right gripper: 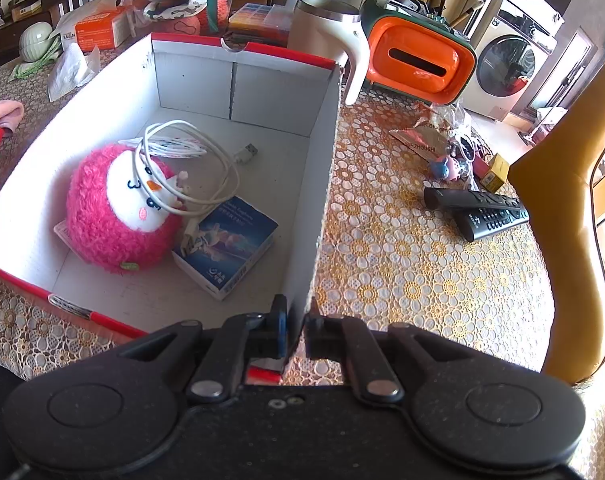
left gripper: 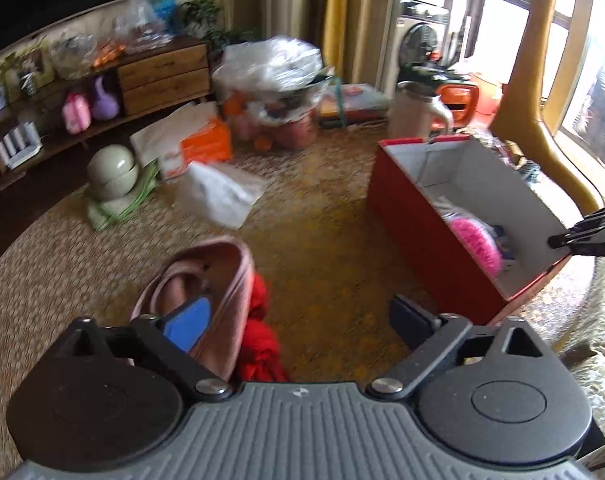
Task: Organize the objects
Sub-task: 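Move the left tool back to the black cable by the pink cloth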
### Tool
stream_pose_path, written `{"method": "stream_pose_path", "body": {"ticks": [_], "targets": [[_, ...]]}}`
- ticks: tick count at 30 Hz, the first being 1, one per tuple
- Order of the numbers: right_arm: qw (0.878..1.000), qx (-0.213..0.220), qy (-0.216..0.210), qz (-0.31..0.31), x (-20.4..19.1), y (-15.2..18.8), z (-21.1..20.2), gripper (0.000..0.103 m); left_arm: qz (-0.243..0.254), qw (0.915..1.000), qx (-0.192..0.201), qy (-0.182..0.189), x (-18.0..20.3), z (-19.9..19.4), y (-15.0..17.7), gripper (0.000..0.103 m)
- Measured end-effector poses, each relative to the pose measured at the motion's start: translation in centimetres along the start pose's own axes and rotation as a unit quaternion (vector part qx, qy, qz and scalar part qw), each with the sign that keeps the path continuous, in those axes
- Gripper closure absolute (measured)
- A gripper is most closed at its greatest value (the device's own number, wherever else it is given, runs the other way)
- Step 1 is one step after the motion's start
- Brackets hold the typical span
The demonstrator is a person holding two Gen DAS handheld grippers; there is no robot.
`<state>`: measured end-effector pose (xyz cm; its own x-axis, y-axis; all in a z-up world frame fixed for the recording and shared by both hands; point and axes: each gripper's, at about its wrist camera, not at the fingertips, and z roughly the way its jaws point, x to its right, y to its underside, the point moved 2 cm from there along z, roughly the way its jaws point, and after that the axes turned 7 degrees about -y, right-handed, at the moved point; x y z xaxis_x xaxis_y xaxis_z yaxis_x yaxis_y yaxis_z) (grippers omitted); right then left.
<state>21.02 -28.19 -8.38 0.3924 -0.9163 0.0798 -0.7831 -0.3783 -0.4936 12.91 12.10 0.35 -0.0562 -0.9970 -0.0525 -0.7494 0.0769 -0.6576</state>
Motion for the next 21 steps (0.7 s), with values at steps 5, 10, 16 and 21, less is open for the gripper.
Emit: {"method": "stream_pose_path", "body": {"ticks": [5, 10, 16, 21], "targets": [[1.000, -0.001, 0.001, -0.001, 0.0, 0.1, 0.0, 0.095, -0.017, 0.9992, -0.029, -0.021, -2.0, 1.1, 3.5, 0.000], [1.000, -0.001, 0.002, -0.002, 0.0, 0.1, 0.0, 0.095, -0.018, 0.9974, -0.064, -0.029, -3.3, 2.3, 7.2, 0.000], [1.000, -0.002, 0.003, -0.004, -0.1, 0.2, 0.0, 0.094, -0.011, 0.9947, -0.100, -0.023, -4.9, 3.2, 11.2, 0.000], [1.000, -0.002, 0.003, -0.003, -0.1, 0.2, 0.0, 0.094, -0.012, 0.9925, -0.120, -0.019, -5.8, 4.0, 13.8, 0.000]]}}
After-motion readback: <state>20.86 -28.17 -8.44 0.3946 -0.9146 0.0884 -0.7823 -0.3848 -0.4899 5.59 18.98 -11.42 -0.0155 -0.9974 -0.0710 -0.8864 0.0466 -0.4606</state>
